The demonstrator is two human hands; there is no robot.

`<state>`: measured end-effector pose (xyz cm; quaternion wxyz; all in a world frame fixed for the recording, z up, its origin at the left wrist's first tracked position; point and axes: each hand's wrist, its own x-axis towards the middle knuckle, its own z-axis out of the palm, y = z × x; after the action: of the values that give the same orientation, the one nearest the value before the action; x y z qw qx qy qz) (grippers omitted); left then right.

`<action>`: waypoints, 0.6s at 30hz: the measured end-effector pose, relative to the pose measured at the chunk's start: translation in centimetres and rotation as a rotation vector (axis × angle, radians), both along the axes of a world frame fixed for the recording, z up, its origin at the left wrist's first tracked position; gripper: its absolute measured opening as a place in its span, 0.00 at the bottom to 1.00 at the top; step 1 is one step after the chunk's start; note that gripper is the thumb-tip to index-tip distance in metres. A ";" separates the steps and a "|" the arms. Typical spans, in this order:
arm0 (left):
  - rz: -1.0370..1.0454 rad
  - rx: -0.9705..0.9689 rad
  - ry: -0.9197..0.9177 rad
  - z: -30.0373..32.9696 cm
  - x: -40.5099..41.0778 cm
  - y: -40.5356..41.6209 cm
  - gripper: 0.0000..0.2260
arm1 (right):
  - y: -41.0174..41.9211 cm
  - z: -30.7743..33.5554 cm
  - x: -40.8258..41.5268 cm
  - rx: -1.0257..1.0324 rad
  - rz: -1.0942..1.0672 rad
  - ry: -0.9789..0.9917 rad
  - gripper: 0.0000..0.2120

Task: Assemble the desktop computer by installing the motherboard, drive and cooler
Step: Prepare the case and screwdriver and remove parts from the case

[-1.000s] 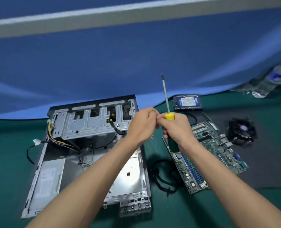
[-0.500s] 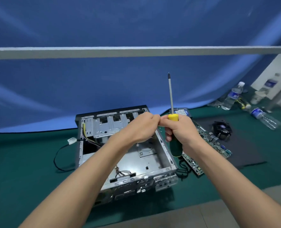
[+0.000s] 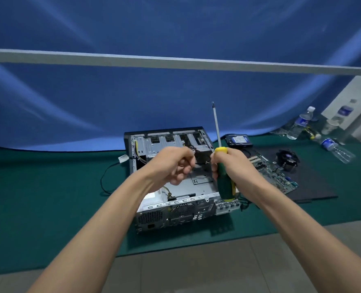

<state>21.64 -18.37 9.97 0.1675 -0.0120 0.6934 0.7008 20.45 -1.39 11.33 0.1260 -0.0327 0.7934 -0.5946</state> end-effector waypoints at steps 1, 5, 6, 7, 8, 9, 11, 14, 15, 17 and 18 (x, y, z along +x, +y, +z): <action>0.039 0.041 -0.014 -0.3 0.7 -0.4 0.10 | 0.0 -0.3 0.5 -0.011 0.021 -0.027 0.08; 0.294 0.231 -0.069 -1.6 3.2 -0.8 0.09 | 1.1 -1.7 2.8 0.073 0.175 0.073 0.04; 0.401 0.296 -0.084 -2.0 3.6 -0.6 0.09 | 1.6 -2.1 3.5 0.077 0.200 0.115 0.03; 0.519 0.374 -0.115 -2.3 4.0 -0.4 0.08 | 2.1 -2.6 4.0 0.087 0.216 0.156 0.02; 0.632 0.464 -0.168 -2.7 4.4 -0.2 0.07 | 2.6 -3.1 4.5 0.111 0.227 0.193 0.02; 0.730 0.551 -0.230 -3.1 4.9 0.0 0.07 | 3.1 -3.8 5.0 0.147 0.239 0.220 0.04; 0.862 0.674 -0.322 -3.8 6.1 0.7 0.06 | 3.9 -5.1 5.7 0.219 0.255 0.240 0.11; 0.978 0.783 -0.357 -5.2 8.4 2.0 0.06 | 4.4 -6.7 7.0 0.386 0.284 0.317 0.19; 1.002 0.827 -0.351 -5.6 9.0 2.3 0.07 | 4.4 -7.2 7.5 0.446 0.288 0.364 0.19; 1.040 0.890 -0.335 -6.3 10.0 2.8 0.07 | 4.3 -8.3 8.4 0.526 0.295 0.424 0.18; 1.050 0.908 -0.331 -6.6 10.4 2.9 0.07 | 4.3 -8.8 8.7 0.567 0.308 0.428 0.18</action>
<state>32.07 -15.42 3.32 -0.1005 -0.3794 0.2013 0.8975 29.20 2.91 2.50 0.0494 -0.2387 0.9205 -0.3054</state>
